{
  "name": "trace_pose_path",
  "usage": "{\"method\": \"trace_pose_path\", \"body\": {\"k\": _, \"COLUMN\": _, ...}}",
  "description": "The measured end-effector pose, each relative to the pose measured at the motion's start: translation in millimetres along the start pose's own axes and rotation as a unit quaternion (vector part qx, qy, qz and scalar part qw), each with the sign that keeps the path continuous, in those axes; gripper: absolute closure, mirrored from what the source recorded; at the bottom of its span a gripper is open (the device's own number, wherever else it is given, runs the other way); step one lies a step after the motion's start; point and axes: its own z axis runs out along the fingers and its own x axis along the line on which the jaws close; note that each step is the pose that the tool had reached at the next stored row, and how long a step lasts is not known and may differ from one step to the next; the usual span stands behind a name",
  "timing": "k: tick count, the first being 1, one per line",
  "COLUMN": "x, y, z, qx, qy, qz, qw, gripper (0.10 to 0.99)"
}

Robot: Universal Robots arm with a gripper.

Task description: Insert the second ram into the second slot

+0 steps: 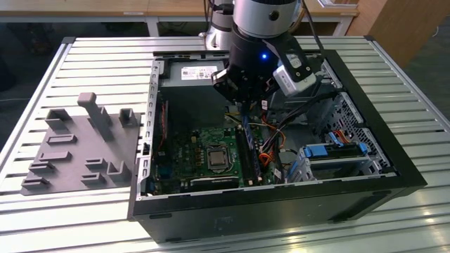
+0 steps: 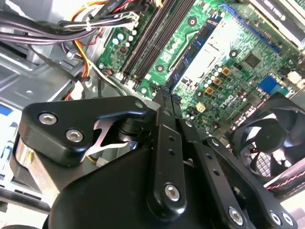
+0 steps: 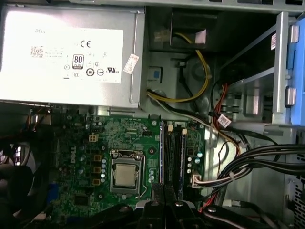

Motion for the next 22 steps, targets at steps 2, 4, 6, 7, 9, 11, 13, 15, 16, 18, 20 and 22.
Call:
{"method": "trace_pose_path", "body": {"k": 2, "x": 0.1, "y": -1.3, "z": 1.1, "qx": -0.0001, "qy": 0.0, "qz": 0.0, "qw": 1.0, "gripper": 0.969}}
{"method": "trace_pose_path", "body": {"k": 4, "x": 0.1, "y": -1.7, "z": 1.1, "qx": -0.0001, "qy": 0.0, "qz": 0.0, "qw": 1.0, "gripper": 0.969}}
{"method": "trace_pose_path", "body": {"k": 6, "x": 0.1, "y": -1.9, "z": 1.4, "qx": -0.0004, "qy": 0.0, "qz": 0.0, "qw": 1.0, "gripper": 0.969}}
{"method": "trace_pose_path", "body": {"k": 7, "x": 0.1, "y": -2.0, "z": 1.7, "qx": -0.0004, "qy": 0.0, "qz": 0.0, "qw": 1.0, "gripper": 0.969}}
{"method": "trace_pose_path", "body": {"k": 9, "x": 0.1, "y": -2.3, "z": 2.4, "qx": -0.0004, "qy": 0.0001, "qz": 0.0, "qw": 1.0, "gripper": 0.969}}
{"method": "trace_pose_path", "body": {"k": 11, "x": 0.0, "y": -3.2, "z": 3.6, "qx": -0.0004, "qy": 0.0001, "qz": 0.001, "qw": 1.0, "gripper": 0.969}}
{"method": "trace_pose_path", "body": {"k": 13, "x": 0.1, "y": -4.8, "z": 4.6, "qx": -0.0004, "qy": 0.0001, "qz": 0.002, "qw": 1.0, "gripper": 0.969}}
{"method": "trace_pose_path", "body": {"k": 15, "x": 0.2, "y": -6.6, "z": 5.3, "qx": -0.0005, "qy": 0.0001, "qz": 0.003, "qw": 1.0, "gripper": 0.969}}
{"method": "trace_pose_path", "body": {"k": 16, "x": 0.3, "y": -7.0, "z": 6.2, "qx": -0.0006, "qy": 0.0001, "qz": 0.005, "qw": 1.0, "gripper": 0.969}}
{"method": "trace_pose_path", "body": {"k": 18, "x": 0.3, "y": -7.2, "z": 8.2, "qx": -0.0005, "qy": 0.0002, "qz": 0.011, "qw": 0.9999, "gripper": 0.969}}
{"method": "trace_pose_path", "body": {"k": 20, "x": 0.1, "y": -7.5, "z": 11.2, "qx": -0.0009, "qy": 0.001, "qz": 0.011, "qw": 0.9999, "gripper": 0.969}}
{"method": "trace_pose_path", "body": {"k": 22, "x": 0.1, "y": -8.1, "z": 14.7, "qx": -0.0012, "qy": 0.0019, "qz": 0.011, "qw": 0.9999, "gripper": 0.969}}
